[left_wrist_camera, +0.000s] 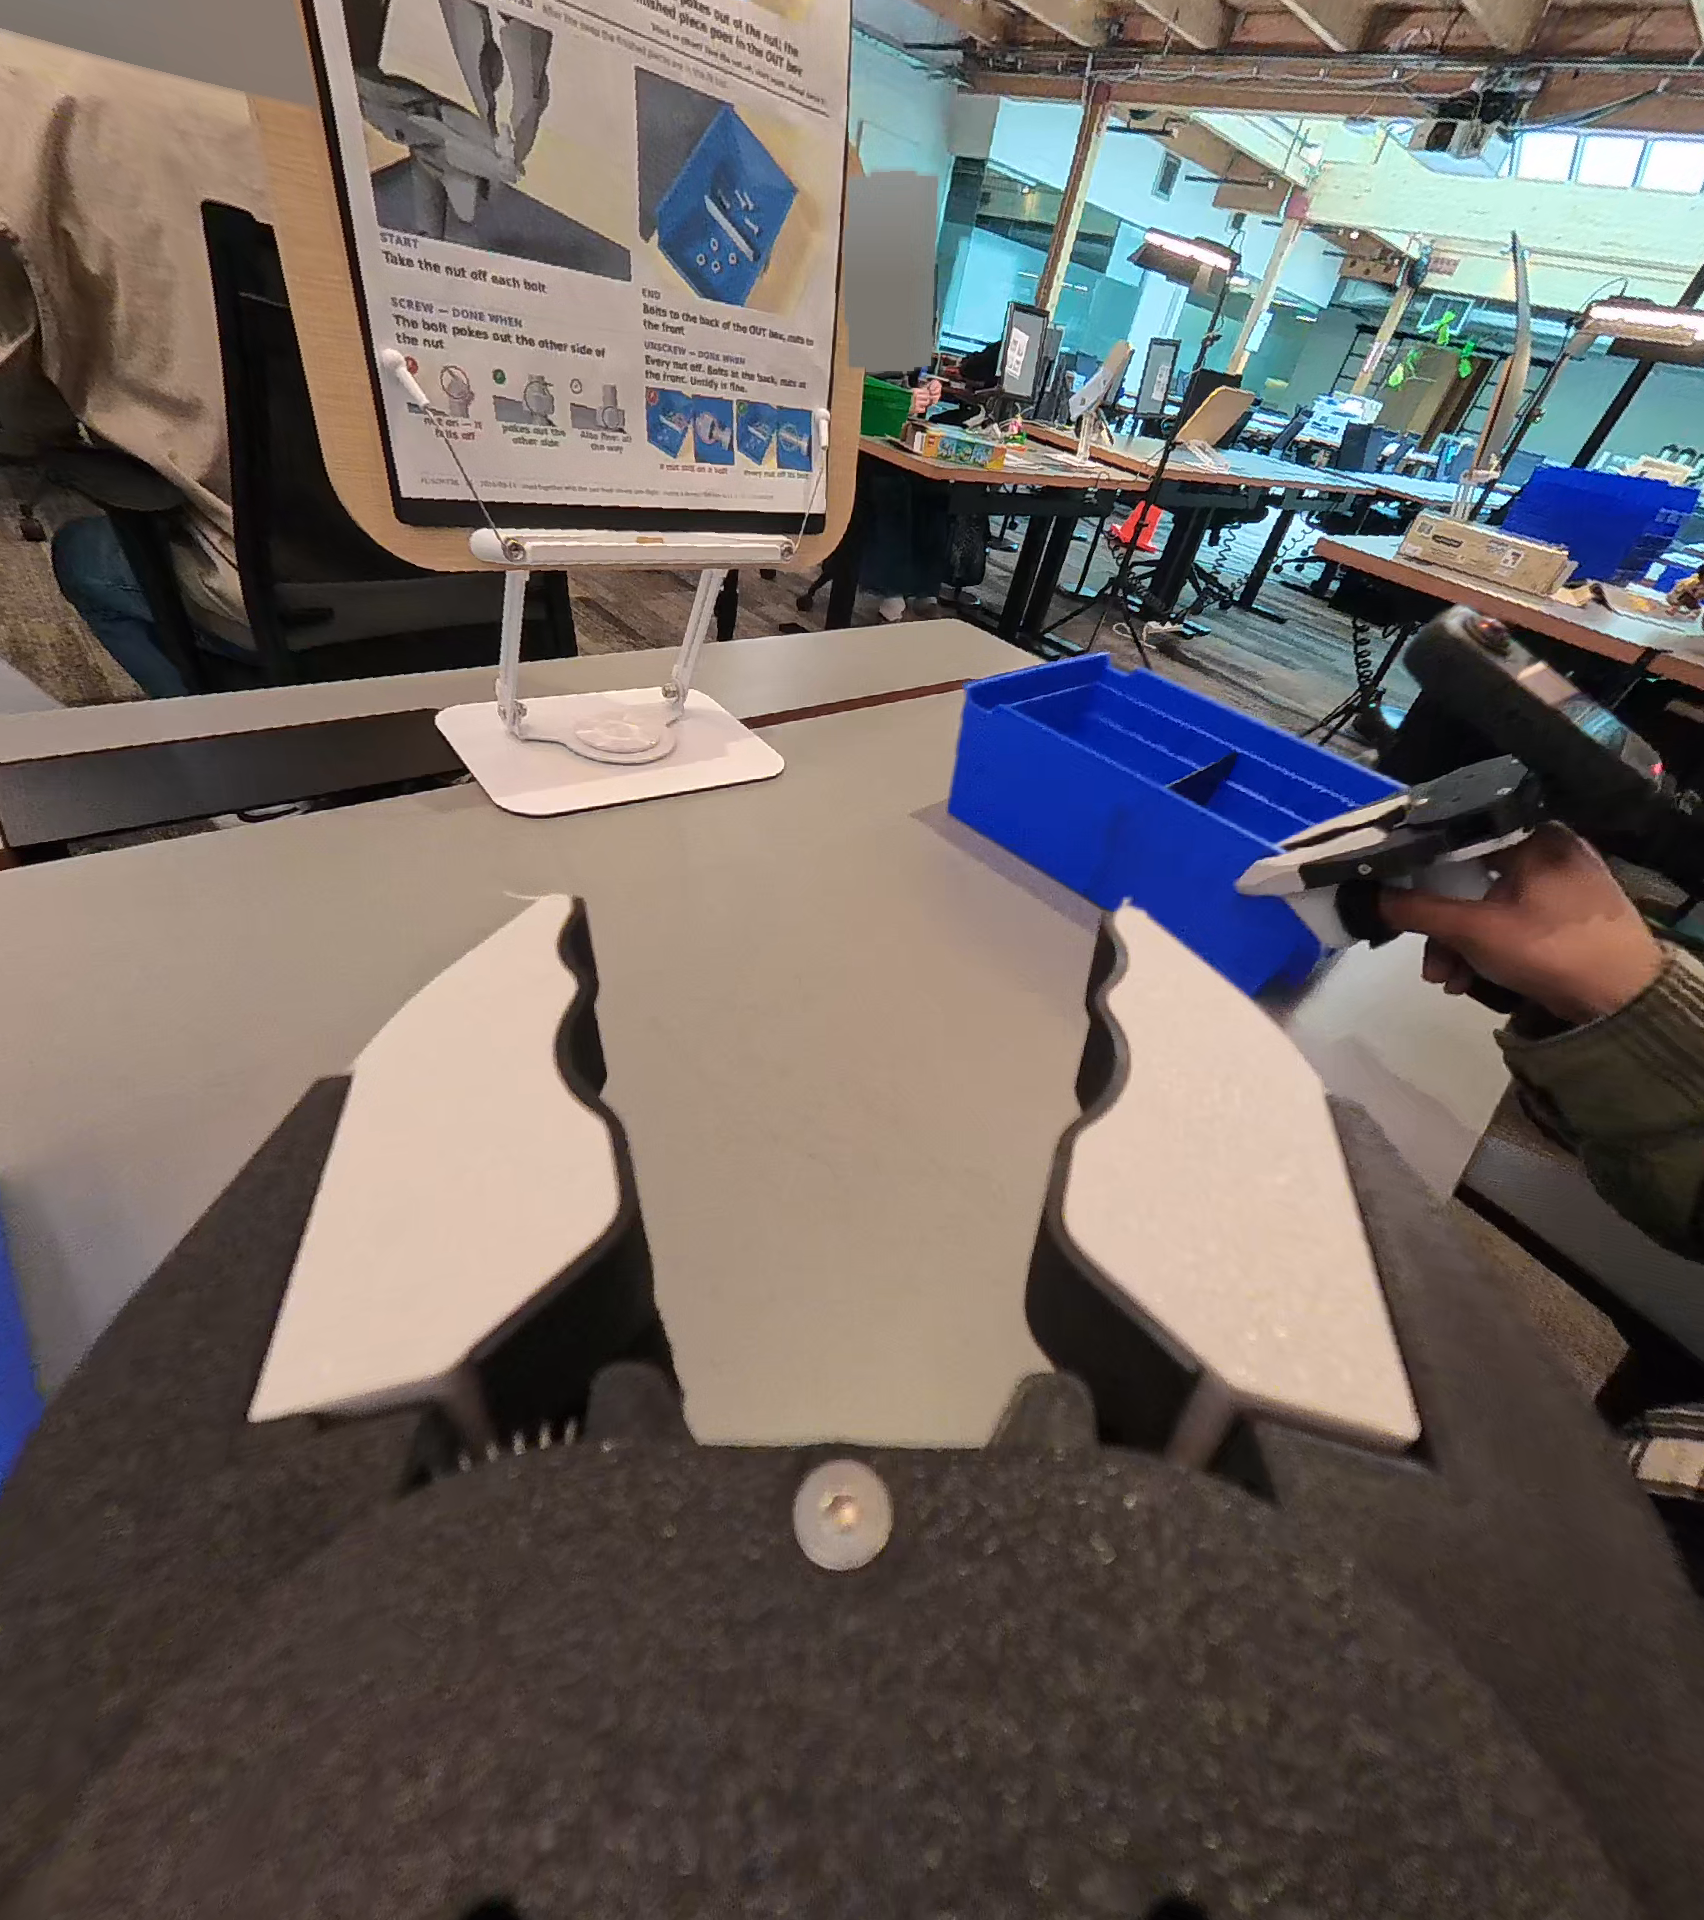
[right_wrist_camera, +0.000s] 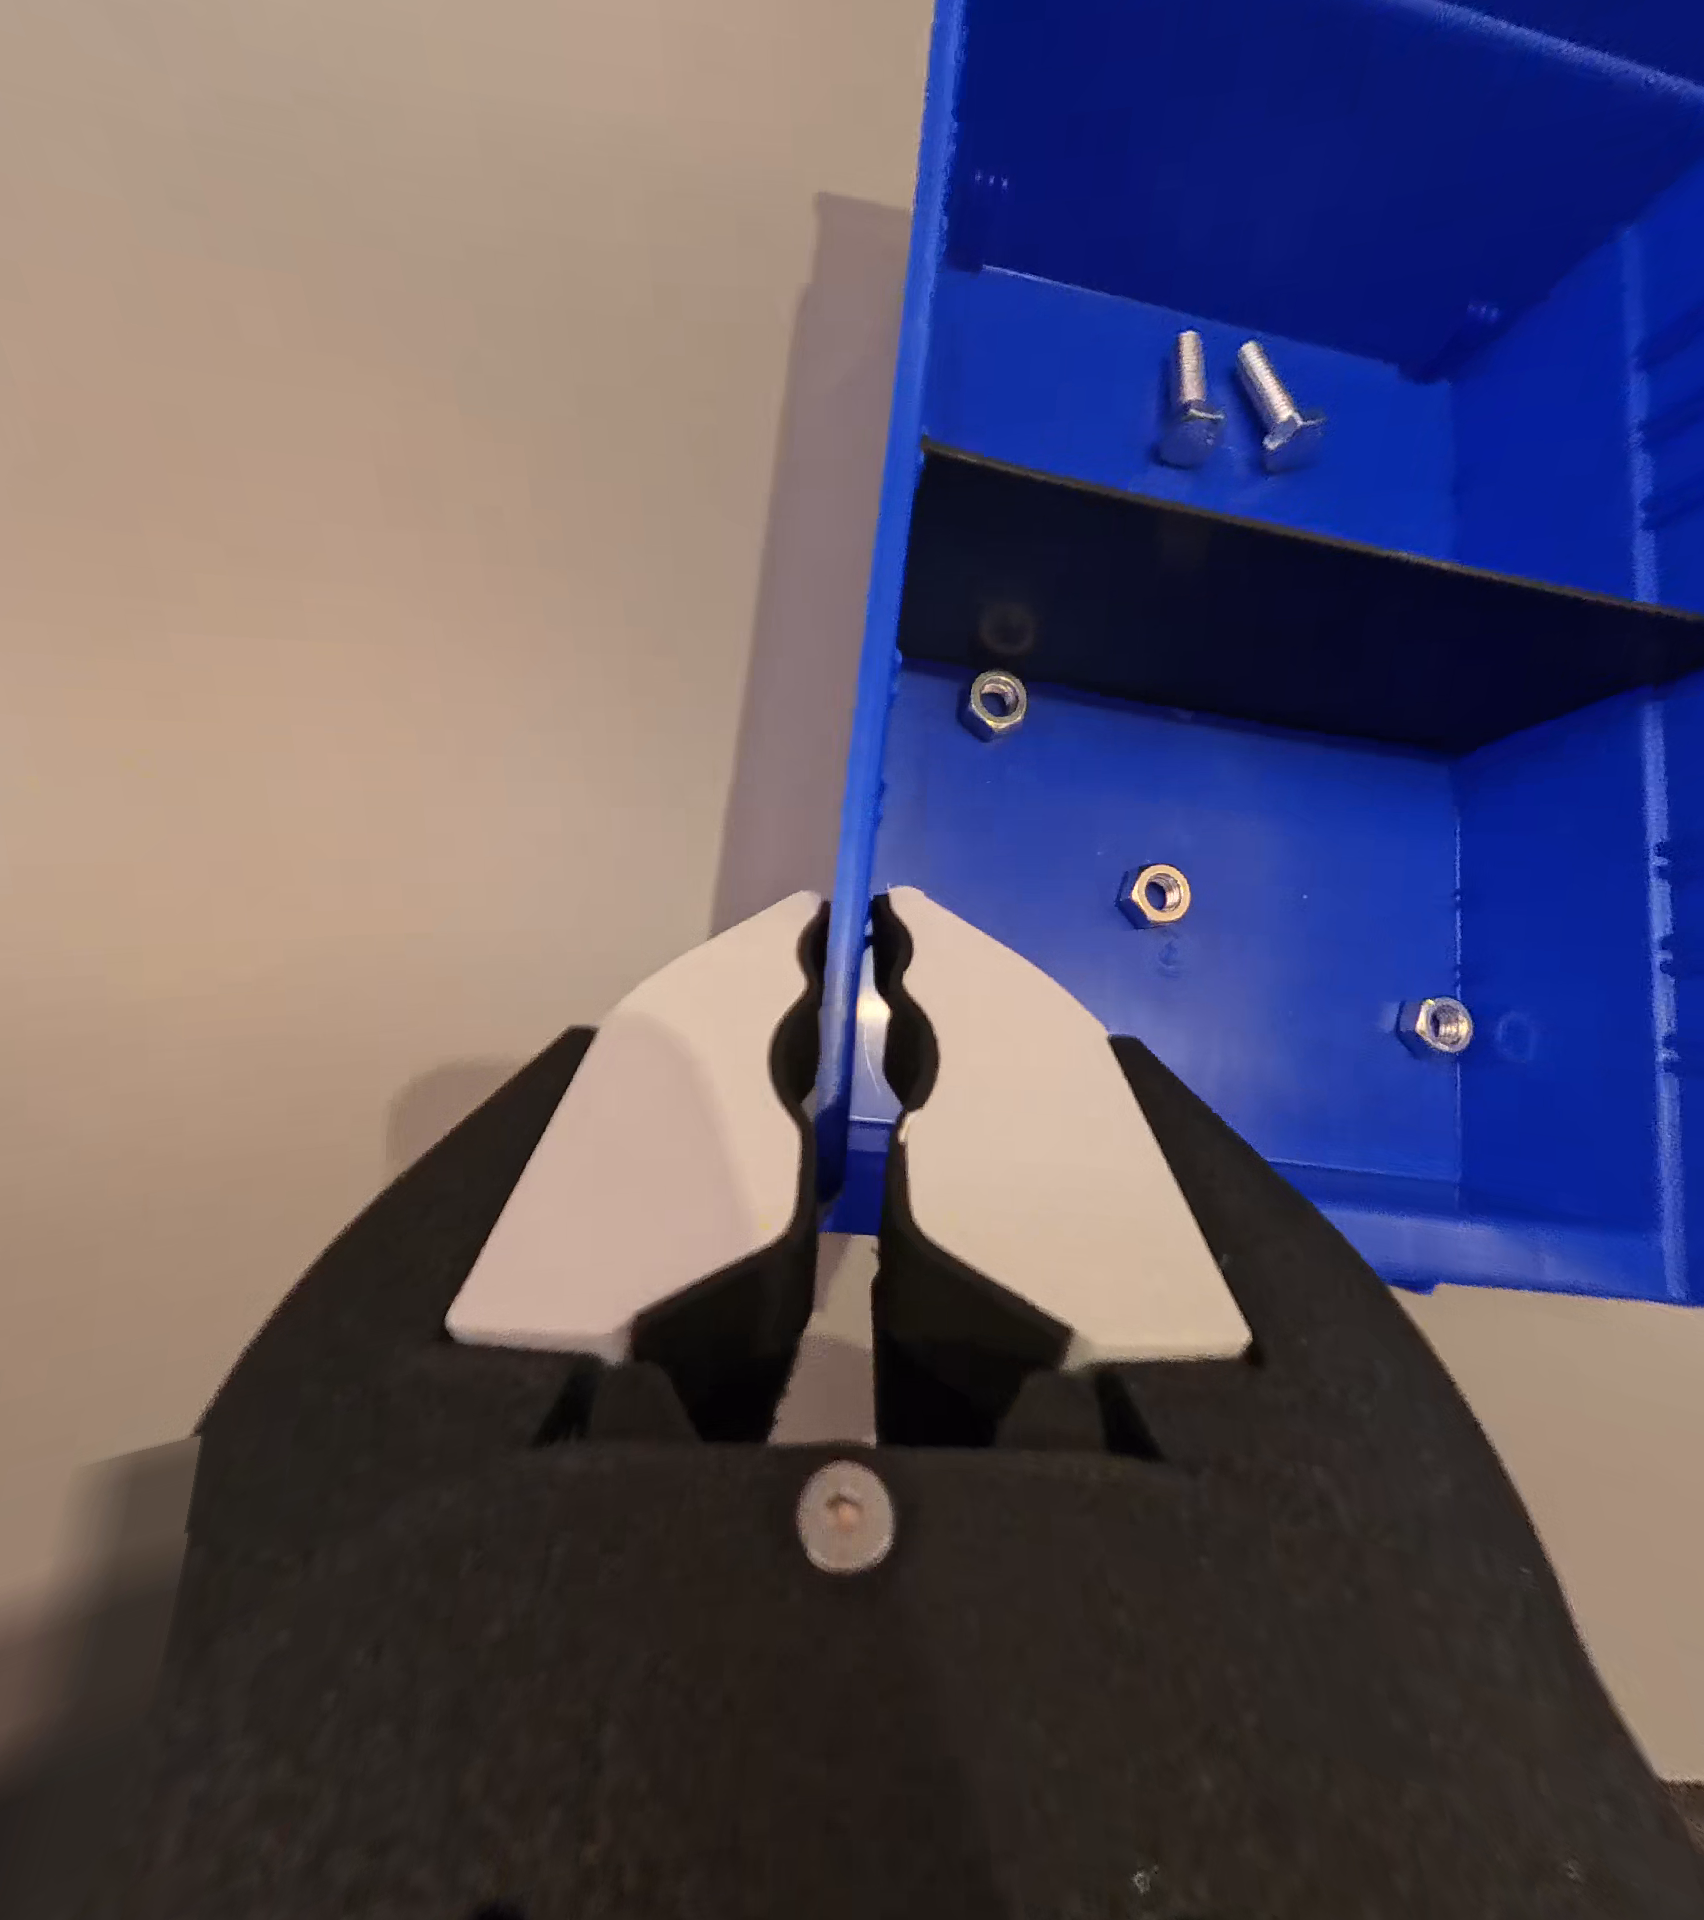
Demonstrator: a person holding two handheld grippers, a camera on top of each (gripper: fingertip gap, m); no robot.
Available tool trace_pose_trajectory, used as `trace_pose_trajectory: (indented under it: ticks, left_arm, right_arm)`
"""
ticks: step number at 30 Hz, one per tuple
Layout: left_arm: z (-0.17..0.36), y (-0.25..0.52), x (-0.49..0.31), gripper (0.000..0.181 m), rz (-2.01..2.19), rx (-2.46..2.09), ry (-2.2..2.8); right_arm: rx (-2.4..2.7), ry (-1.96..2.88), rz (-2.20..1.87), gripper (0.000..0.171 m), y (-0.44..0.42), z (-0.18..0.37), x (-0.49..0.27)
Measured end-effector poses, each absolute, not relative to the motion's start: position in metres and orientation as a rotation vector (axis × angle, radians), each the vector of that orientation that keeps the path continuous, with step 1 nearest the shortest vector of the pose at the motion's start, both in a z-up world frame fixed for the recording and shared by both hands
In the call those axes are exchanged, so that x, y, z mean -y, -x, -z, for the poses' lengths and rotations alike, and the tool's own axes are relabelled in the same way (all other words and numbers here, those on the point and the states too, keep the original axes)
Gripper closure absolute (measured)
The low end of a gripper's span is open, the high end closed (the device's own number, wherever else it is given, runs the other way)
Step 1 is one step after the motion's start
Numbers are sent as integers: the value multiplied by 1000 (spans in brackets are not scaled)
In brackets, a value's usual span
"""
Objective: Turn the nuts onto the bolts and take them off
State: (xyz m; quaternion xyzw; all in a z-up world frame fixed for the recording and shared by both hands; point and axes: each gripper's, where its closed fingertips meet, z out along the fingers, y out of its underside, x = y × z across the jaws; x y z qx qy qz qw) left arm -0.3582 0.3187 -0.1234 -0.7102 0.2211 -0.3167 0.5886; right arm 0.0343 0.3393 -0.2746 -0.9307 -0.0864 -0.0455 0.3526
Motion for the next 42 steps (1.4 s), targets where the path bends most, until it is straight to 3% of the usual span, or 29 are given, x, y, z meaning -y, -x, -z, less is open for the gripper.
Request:
trace_pose_trajectory:
  ticks: [7, 10, 12, 16, 18, 21, 27, 28, 30, 35, 42]
  left_arm:
    - [120, 357, -311, 93, 755, -528, 1645]
    - [123, 357, -309, 94, 757, -537, 1655]
    - [126, 359, -309, 94, 753, -534, 1659]
    - [128, 362, -312, 94, 762, -521, 1663]
    - [129, 361, -314, 95, 766, -516, 1661]
    - [131, 357, -318, 95, 782, -509, 1665]
    - [136, 347, -325, 95, 790, -514, 1689]
    - [136, 346, -325, 95, 788, -518, 1692]
    - [136, 345, -326, 95, 782, -525, 1697]
    - [133, 352, -325, 97, 776, -517, 1689]
    - [132, 356, -322, 98, 782, -508, 1682]
  right_arm:
    - [335, 2397, -16, 153, 49, 274, -337]
    - [395, 2360, -51, 110, 49, 260, -336]
    - [394, 2334, -113, 104, 30, 237, -335]
    - [199, 2366, -139, 118, -78, 192, -353]
    - [82, 2446, -213, 133, -128, 189, -366]
    - [1, 2564, -372, 139, -160, 201, -380]
    - [6, 2775, -397, 138, -160, 247, -392]
    - [3, 2801, -414, 142, -158, 254, -392]
    - [8, 2846, -497, 165, -148, 263, -391]
    - [4, 2892, -335, 167, -145, 267, -390]
    - [115, 2860, -408, 165, -88, 266, -400]
